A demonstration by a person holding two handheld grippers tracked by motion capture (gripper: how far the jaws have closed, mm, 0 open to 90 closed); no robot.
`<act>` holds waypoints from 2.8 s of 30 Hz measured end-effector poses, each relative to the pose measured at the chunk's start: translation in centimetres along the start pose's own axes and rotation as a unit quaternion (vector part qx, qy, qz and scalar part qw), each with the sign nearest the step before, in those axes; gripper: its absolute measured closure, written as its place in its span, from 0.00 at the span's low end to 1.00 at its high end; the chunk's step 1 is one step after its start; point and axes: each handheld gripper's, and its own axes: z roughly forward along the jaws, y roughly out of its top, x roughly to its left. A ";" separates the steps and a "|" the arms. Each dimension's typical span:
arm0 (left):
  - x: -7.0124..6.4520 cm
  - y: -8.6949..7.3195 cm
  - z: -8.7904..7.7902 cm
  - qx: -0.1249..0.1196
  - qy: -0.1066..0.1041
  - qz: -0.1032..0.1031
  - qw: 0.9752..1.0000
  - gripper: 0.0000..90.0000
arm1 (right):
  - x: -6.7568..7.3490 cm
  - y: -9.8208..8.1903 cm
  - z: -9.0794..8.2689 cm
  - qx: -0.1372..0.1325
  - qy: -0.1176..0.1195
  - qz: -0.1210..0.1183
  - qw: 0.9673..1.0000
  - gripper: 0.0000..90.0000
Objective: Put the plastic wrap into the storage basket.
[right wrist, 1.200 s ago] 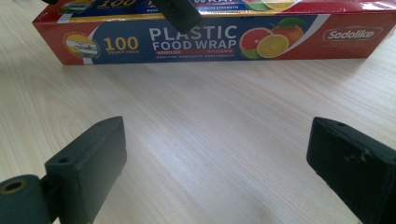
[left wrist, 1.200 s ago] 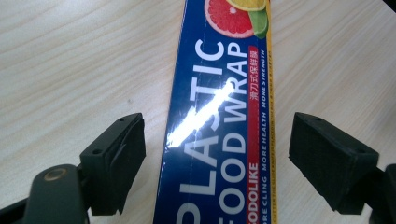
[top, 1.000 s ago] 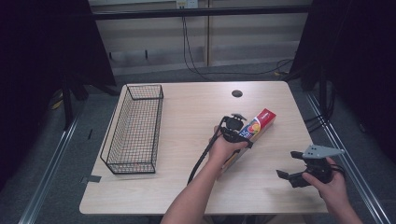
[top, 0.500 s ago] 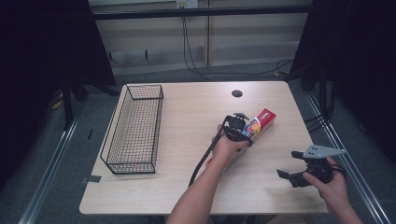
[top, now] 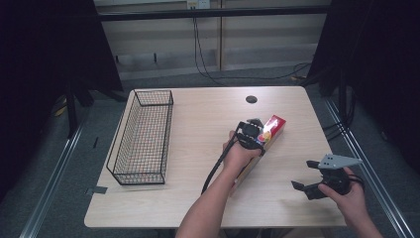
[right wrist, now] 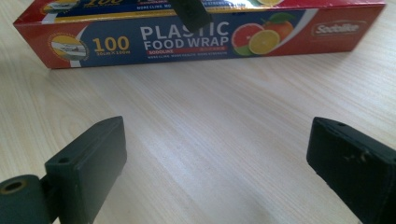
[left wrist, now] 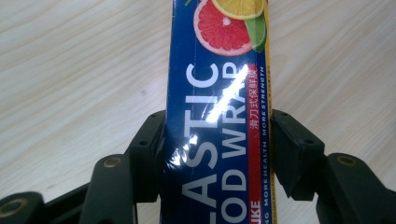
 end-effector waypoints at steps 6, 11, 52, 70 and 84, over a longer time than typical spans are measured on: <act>1.0 -0.8 -0.5 0.000 0.002 -0.002 1.000 0.46 | 0.1 0.0 0.0 0.001 -0.002 0.001 1.000 0.05; 0.8 -0.4 -0.1 -0.003 0.010 0.001 1.000 0.43 | 0.2 0.1 0.0 0.000 0.001 -0.002 1.000 0.05; 5.9 0.1 -8.0 0.024 0.056 -0.083 0.995 0.48 | 0.2 0.1 0.1 -0.001 0.001 0.000 1.000 0.05; 7.7 -0.3 -10.5 0.017 0.068 -0.114 0.991 0.48 | 0.2 0.2 0.1 -0.002 -0.001 -0.002 1.000 0.05; 9.0 -0.7 -12.4 0.015 0.075 -0.128 0.989 0.48 | 0.2 0.2 0.1 -0.002 0.001 -0.004 1.000 0.05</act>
